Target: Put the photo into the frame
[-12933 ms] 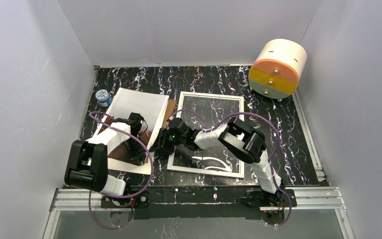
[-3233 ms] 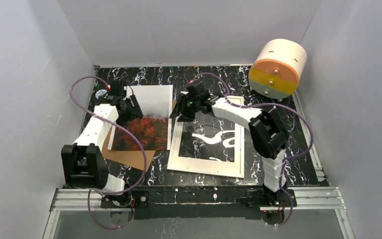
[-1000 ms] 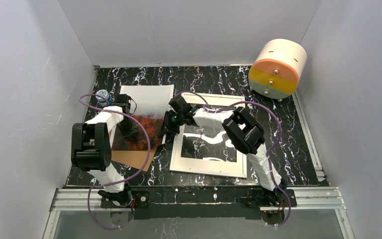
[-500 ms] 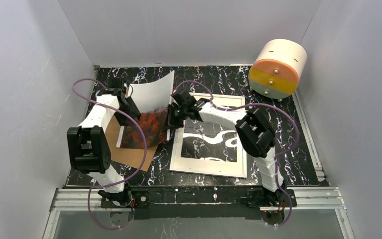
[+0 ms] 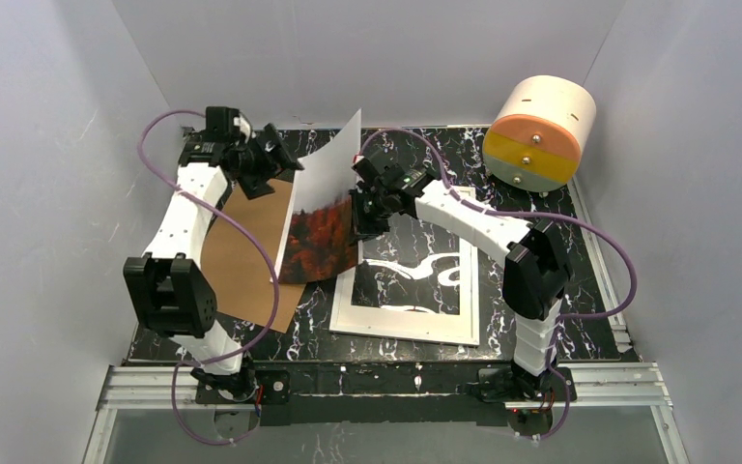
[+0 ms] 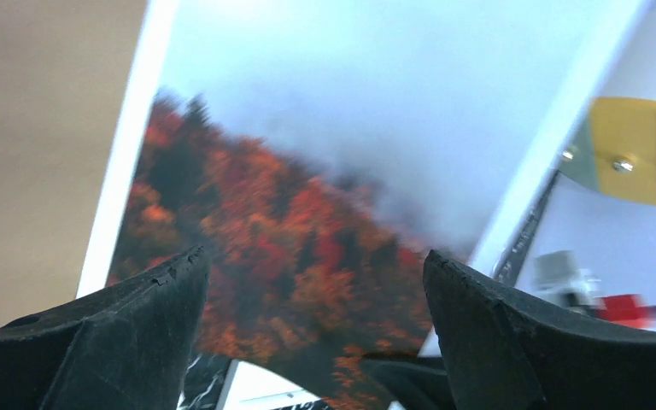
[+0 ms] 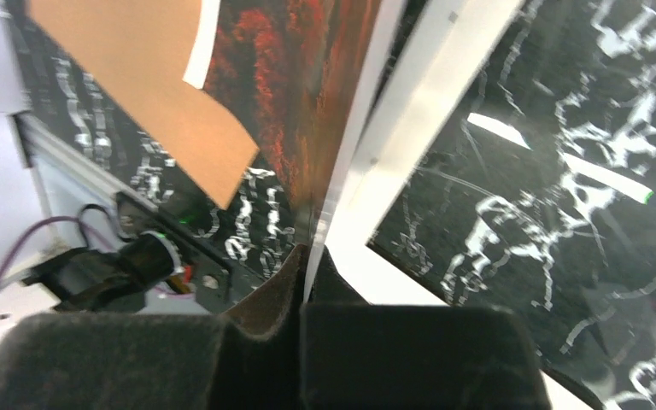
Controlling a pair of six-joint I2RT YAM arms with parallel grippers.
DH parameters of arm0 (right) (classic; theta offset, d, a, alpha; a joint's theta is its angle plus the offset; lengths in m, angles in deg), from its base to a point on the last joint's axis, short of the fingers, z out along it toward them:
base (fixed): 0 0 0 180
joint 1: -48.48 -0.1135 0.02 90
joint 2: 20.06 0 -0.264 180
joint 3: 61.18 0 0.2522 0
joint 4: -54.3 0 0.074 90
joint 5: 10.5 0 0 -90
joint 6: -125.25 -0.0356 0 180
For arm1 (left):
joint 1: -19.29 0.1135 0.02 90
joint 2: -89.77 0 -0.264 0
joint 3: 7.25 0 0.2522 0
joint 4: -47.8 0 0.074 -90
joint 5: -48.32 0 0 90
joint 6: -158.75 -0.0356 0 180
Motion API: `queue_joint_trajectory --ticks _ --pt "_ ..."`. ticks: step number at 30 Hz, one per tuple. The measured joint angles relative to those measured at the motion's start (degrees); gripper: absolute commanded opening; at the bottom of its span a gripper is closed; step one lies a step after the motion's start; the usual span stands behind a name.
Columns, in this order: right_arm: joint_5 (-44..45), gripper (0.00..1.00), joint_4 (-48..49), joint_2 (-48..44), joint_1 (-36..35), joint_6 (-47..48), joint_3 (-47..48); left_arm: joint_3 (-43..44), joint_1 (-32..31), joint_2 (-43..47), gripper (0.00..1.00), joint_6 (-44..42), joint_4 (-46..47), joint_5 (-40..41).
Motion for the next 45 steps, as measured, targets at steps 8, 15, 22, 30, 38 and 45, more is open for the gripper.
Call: queue_joint_trajectory --ticks 8,15,22,30,38,45 --pt "10.16 0.01 -9.68 0.33 -3.28 4.0 3.23 8.57 -10.08 -6.84 0.98 1.73 7.58 -3.41" --pt "11.34 0.01 -7.76 -0.66 -4.87 10.19 1.29 12.7 -11.91 -12.98 0.98 2.6 12.26 -6.03" --pt "9.88 0.01 -5.7 -2.1 -5.01 14.14 -1.09 13.35 -11.91 -12.63 0.98 3.63 13.11 -2.58" --pt "8.98 0.01 -4.52 -2.1 -5.01 17.31 -1.09 20.2 -12.83 -14.21 0.74 3.06 5.05 4.28" --pt "10.47 0.01 -4.9 -1.31 -5.05 19.34 0.31 28.24 -14.56 -20.09 0.6 3.45 -6.08 9.68" --pt "11.61 0.01 -4.63 -0.44 -5.05 19.43 1.25 26.97 -16.35 -21.05 0.33 3.87 -11.19 11.85"
